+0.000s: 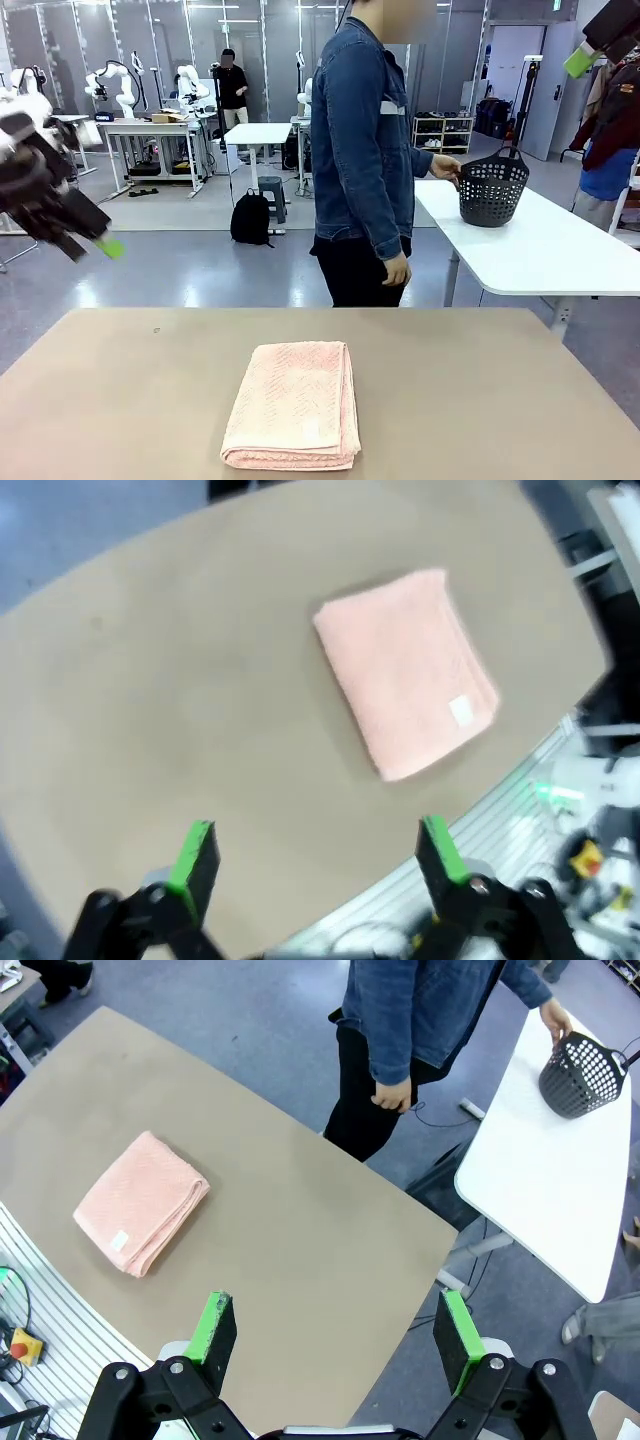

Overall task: Fold the towel.
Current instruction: Pick up the 100 cm Hotel Towel and place it on the left side of the table.

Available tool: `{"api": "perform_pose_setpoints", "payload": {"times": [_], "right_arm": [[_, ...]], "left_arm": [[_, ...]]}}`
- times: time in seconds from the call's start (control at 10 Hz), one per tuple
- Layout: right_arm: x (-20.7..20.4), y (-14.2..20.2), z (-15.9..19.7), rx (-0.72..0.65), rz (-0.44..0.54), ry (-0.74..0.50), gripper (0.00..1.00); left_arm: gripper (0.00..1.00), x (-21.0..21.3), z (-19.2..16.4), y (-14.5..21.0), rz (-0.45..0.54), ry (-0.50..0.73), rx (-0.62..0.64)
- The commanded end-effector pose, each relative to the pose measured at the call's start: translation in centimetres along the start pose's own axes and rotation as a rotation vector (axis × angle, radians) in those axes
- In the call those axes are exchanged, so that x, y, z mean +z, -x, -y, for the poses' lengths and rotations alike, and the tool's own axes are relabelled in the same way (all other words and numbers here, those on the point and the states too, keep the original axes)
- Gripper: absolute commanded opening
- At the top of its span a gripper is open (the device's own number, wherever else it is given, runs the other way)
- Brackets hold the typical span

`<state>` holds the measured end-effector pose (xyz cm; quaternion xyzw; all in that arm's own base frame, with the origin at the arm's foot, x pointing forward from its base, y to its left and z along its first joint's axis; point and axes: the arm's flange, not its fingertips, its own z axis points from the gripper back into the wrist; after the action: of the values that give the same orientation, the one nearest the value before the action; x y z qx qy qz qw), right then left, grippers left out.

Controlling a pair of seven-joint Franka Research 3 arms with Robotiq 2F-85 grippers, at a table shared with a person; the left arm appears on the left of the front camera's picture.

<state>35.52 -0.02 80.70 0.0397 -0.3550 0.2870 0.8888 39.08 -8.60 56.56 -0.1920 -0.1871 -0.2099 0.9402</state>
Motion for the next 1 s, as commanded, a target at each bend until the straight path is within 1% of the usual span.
{"api": "perform_pose_setpoints", "payload": {"times": [0.0, 0.1, 0.2, 0.3, 0.4, 0.7, 0.9], "right_arm": [[0.0, 0.1, 0.0, -0.003, -0.003, 0.003, 1.00], [0.0, 0.1, 0.0, -0.003, -0.003, 0.003, 1.00], [0.0, 0.1, 0.0, -0.003, -0.003, 0.003, 1.00], [0.0, 0.1, 0.0, -0.003, -0.003, 0.003, 1.00], [0.0, 0.1, 0.0, -0.003, -0.003, 0.003, 1.00], [0.0, 0.1, 0.0, -0.003, -0.003, 0.003, 1.00], [0.0, 0.1, 0.0, -0.003, -0.003, 0.003, 1.00]], "left_arm": [[1.00, -4.8, 0.2, 0.3, 0.062, 0.073, 0.026], [1.00, -7.7, 0.3, 0.7, 0.058, 0.120, 0.046], [1.00, -10.5, 0.6, 0.8, 0.112, 0.151, 0.110], [1.00, -13.5, 0.8, 0.6, 0.088, 0.175, 0.139], [1.00, -15.7, 0.7, 0.4, 0.069, 0.193, 0.149], [1.00, -20.0, 0.1, -0.1, 0.082, 0.225, 0.172], [1.00, -23.6, 0.0, -0.2, 0.057, 0.276, 0.197]]}}
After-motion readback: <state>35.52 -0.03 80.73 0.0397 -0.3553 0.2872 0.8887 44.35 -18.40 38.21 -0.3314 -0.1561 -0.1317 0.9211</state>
